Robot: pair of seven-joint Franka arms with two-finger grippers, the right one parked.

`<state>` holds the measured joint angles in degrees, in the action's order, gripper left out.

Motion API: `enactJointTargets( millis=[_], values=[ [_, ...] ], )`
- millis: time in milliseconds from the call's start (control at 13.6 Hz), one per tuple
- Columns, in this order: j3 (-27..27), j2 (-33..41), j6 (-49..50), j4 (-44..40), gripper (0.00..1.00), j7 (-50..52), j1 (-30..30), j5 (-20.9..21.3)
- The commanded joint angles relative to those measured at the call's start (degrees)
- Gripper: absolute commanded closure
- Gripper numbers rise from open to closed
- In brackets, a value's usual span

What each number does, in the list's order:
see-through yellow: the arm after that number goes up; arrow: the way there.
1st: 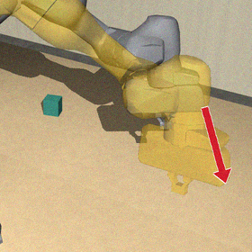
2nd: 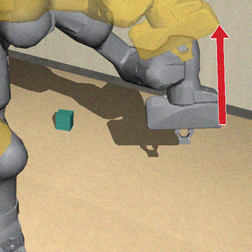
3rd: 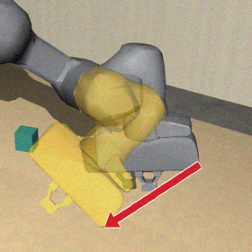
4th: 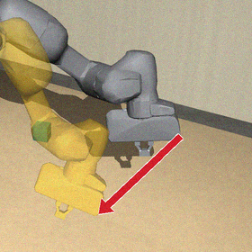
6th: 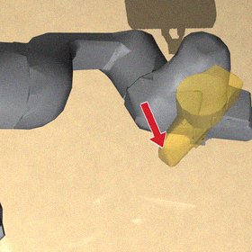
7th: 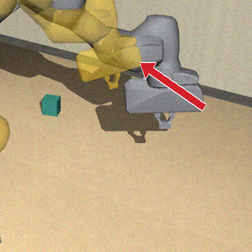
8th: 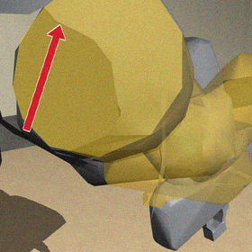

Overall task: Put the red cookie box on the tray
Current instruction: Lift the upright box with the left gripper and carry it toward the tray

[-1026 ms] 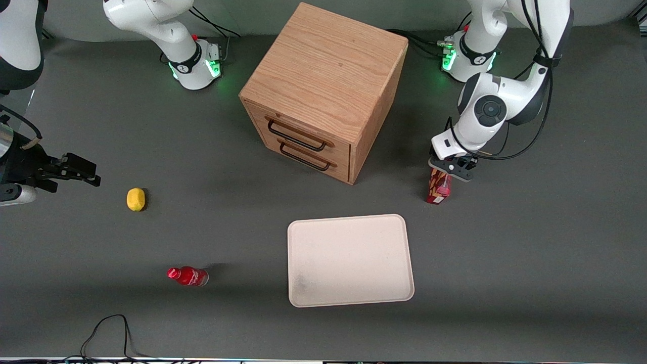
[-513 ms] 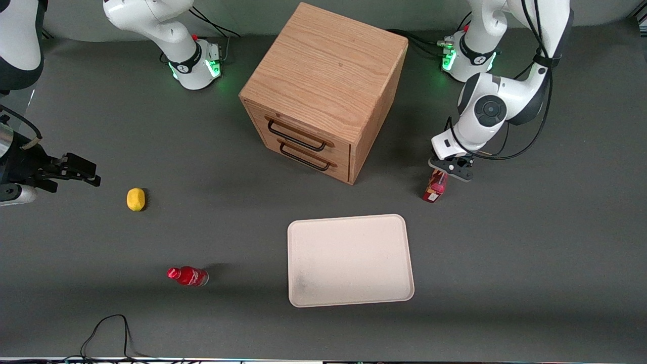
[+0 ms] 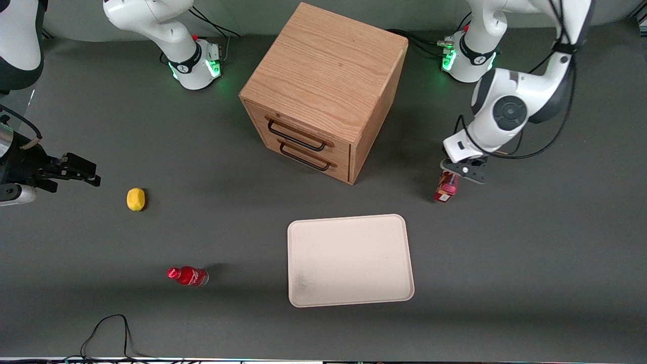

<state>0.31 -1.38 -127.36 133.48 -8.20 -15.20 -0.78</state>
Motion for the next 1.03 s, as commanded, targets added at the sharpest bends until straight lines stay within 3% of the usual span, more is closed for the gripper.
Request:
enactJointTargets(
  millis=[0,293,586,806,953],
  values=[
    [0.31,1.64,14.28,-13.45,1.0,-1.3,3.24,-0.71],
    [0.13,-2.83,29.51,-34.04,1.0,-1.3,5.36,-0.54],
    [0.22,-4.67,30.41,-40.12,1.0,-1.04,6.5,-0.71],
    [0.22,-10.81,33.47,-49.86,1.0,0.11,6.33,-1.06],
    [0.39,-15.74,35.59,-56.46,1.0,6.05,6.24,-2.72]
  ],
)
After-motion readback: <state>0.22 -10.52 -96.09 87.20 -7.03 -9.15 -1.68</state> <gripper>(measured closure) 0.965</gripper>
